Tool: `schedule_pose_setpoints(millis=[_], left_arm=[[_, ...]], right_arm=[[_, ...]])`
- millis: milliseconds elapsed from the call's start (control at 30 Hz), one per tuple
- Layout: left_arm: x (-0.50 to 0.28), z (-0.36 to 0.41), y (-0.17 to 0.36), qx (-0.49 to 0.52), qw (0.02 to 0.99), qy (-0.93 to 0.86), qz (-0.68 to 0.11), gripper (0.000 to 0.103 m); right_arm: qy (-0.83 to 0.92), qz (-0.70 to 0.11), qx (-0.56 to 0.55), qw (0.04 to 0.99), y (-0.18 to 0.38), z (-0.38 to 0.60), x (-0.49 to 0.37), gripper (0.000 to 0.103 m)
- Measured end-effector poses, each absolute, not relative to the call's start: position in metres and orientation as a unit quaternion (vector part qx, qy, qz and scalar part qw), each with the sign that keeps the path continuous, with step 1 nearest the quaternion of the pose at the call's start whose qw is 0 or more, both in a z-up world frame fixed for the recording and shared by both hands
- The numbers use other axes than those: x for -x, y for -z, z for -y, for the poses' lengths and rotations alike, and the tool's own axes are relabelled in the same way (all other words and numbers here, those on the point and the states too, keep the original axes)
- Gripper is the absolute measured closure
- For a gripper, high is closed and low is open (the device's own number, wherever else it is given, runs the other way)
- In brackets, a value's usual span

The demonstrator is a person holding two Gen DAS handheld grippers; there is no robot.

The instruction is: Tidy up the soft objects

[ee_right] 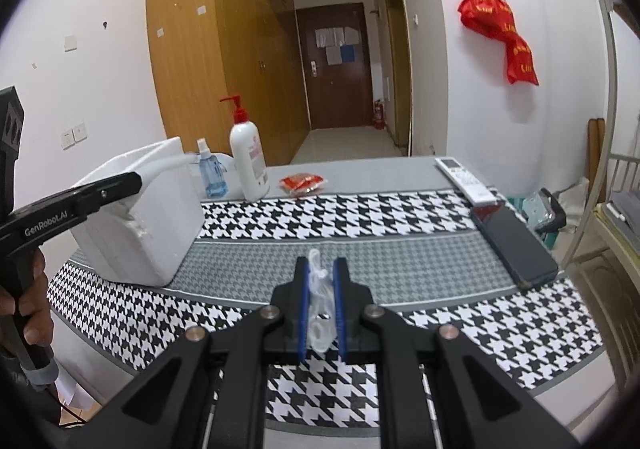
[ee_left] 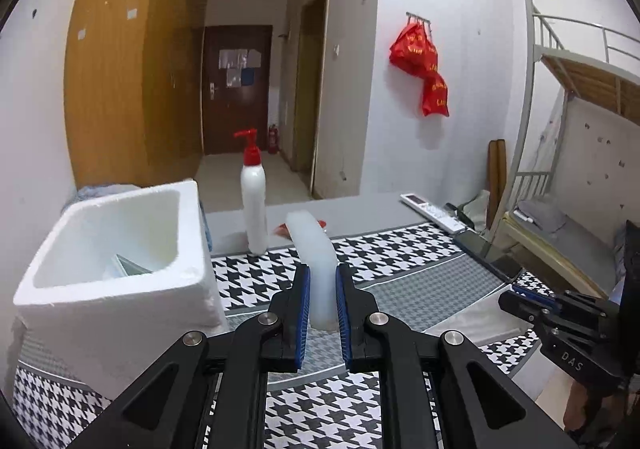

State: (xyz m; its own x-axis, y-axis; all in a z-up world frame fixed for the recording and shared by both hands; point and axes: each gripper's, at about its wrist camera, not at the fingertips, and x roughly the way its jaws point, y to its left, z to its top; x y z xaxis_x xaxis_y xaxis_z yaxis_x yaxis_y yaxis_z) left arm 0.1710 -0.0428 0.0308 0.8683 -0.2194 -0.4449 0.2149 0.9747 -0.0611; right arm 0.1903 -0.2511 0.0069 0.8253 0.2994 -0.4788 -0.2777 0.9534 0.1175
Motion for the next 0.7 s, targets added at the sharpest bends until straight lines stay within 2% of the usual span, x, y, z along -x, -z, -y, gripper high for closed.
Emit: schedule_pose_setpoints(millis=[333, 533, 567, 600, 667, 700], left_arm=[[-0.153, 0.025, -0.043, 0.007, 0.972, 0.110, -0.207, 0.089], [-0.152, 0.019, -0.040, 0.013, 0.972, 0.109, -0.208, 0.089], [-0.152, 0.019, -0.039, 0.014, 0.972, 0.109, -0.208, 0.089], [-0.152, 0.019, -0.039, 0.014, 0.972, 0.109, -0.209, 0.089], [-0.153, 0.019, -0.037, 0.016, 0.971, 0.112, -0.210, 0.089], [-0.153, 0.020, -0.037, 0.015, 0.971, 0.113, -0.210, 0.089]], right_arm=[[-0.150, -0.239, -0.016, 0.959, -0.017, 0.235, -0.181, 0.092], [-0.155, -0.262, 0.002, 0.953, -0.012, 0.229, -0.180, 0.088], [-0.148, -0.268, 0.009, 0.952, -0.008, 0.230, -0.178, 0.077], [-0.141, -0.272, 0.011, 0.952, -0.005, 0.232, -0.176, 0.056], [-0.136, -0.295, 0.014, 0.946, 0.005, 0.235, -0.170, 0.030], [-0.134, -0.298, 0.015, 0.945, 0.010, 0.236, -0.164, 0.030]])
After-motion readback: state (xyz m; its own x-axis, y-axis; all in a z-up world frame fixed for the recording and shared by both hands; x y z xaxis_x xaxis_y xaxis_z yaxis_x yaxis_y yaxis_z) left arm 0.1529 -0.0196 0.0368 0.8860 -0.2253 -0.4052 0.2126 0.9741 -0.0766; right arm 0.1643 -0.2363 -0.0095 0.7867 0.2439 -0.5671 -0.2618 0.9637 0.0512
